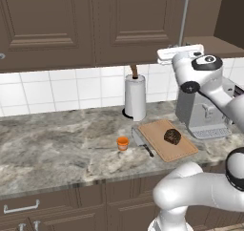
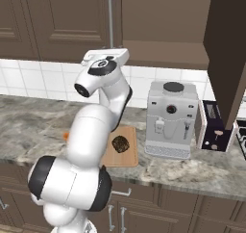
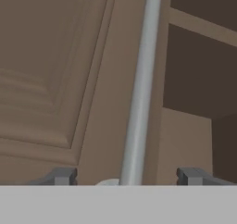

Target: Pick the bread, place it on the cutting board, pick the jam, place it on the counter, and close the cabinet.

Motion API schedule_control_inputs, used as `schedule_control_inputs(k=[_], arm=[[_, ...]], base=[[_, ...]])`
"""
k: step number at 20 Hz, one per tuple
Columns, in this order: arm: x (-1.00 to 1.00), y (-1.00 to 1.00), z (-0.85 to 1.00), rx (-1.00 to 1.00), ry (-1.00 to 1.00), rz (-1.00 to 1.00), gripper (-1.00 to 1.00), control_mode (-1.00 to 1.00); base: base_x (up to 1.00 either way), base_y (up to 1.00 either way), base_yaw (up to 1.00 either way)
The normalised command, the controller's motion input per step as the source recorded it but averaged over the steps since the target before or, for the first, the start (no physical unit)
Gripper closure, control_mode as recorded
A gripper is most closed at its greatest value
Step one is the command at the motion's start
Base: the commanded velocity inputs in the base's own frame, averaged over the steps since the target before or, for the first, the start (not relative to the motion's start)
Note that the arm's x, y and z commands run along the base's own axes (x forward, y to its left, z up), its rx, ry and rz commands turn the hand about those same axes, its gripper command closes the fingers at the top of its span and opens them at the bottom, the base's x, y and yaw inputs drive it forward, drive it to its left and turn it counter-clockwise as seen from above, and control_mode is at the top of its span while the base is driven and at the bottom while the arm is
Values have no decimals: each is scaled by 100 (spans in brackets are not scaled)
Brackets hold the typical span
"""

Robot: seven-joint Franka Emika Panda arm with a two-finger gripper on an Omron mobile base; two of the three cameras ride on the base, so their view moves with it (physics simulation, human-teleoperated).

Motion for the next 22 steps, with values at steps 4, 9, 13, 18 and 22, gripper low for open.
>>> schedule_control_inputs(k=[4,9,13,18,22], arm=[[14,-13,0,2,0,4,-100,-100],[0,-8,0,0,0,2,-100,-100],[0,0,0,0,0,2,-100,-100],[-1,0,0,0,1,2,-100,-100],[-2,-1,0,0,0,2,-100,-100]], base=[[0,0,0],[0,0,0],[0,0,0],[0,0,0],[0,0,0]])
